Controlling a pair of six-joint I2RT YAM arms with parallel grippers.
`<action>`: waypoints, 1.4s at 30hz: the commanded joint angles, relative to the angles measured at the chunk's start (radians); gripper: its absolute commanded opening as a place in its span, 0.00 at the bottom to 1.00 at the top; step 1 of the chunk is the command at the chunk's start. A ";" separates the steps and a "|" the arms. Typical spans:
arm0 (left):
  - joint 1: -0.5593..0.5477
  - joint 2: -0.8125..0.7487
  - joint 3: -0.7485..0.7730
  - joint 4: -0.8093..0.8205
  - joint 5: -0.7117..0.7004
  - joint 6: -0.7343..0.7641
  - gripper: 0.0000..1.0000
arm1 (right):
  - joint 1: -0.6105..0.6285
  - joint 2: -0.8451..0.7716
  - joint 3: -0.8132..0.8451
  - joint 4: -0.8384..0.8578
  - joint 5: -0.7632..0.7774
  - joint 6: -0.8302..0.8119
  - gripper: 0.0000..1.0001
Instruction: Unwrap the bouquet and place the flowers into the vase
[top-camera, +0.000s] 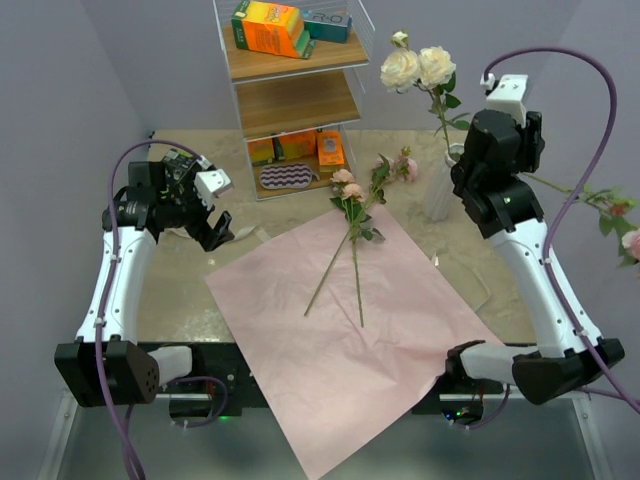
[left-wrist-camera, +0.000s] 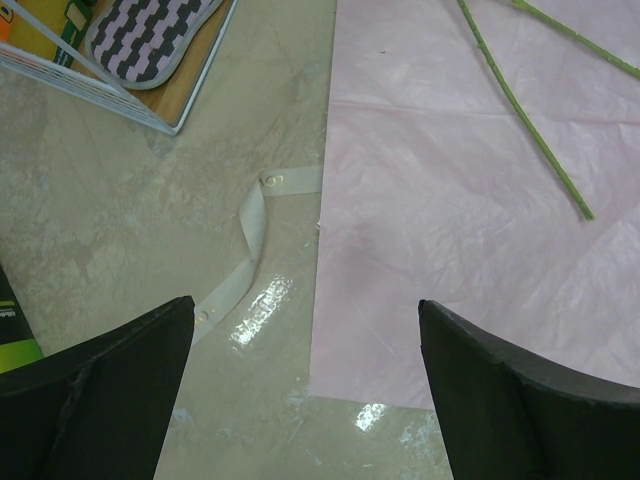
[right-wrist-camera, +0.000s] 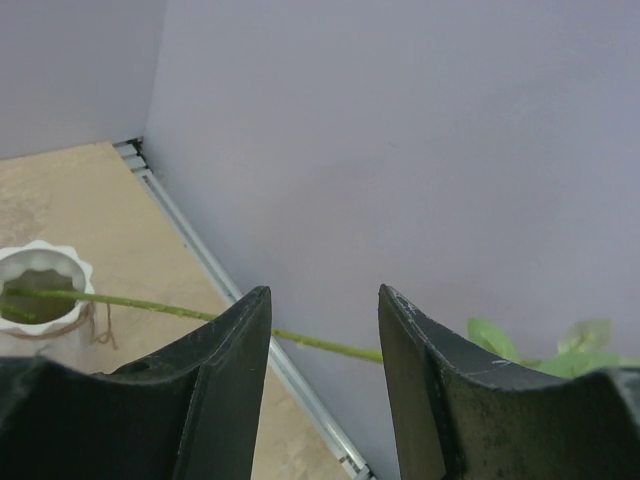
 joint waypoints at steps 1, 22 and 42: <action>0.010 0.004 0.023 0.015 0.013 0.007 0.98 | -0.003 0.043 0.083 -0.028 -0.068 0.038 0.50; 0.008 0.037 0.031 0.020 0.014 0.011 0.98 | 0.011 -0.145 -0.297 -0.431 -0.328 0.695 0.61; 0.008 0.095 0.120 -0.040 0.033 0.019 0.98 | -0.018 -0.193 -0.434 0.099 0.218 0.120 0.68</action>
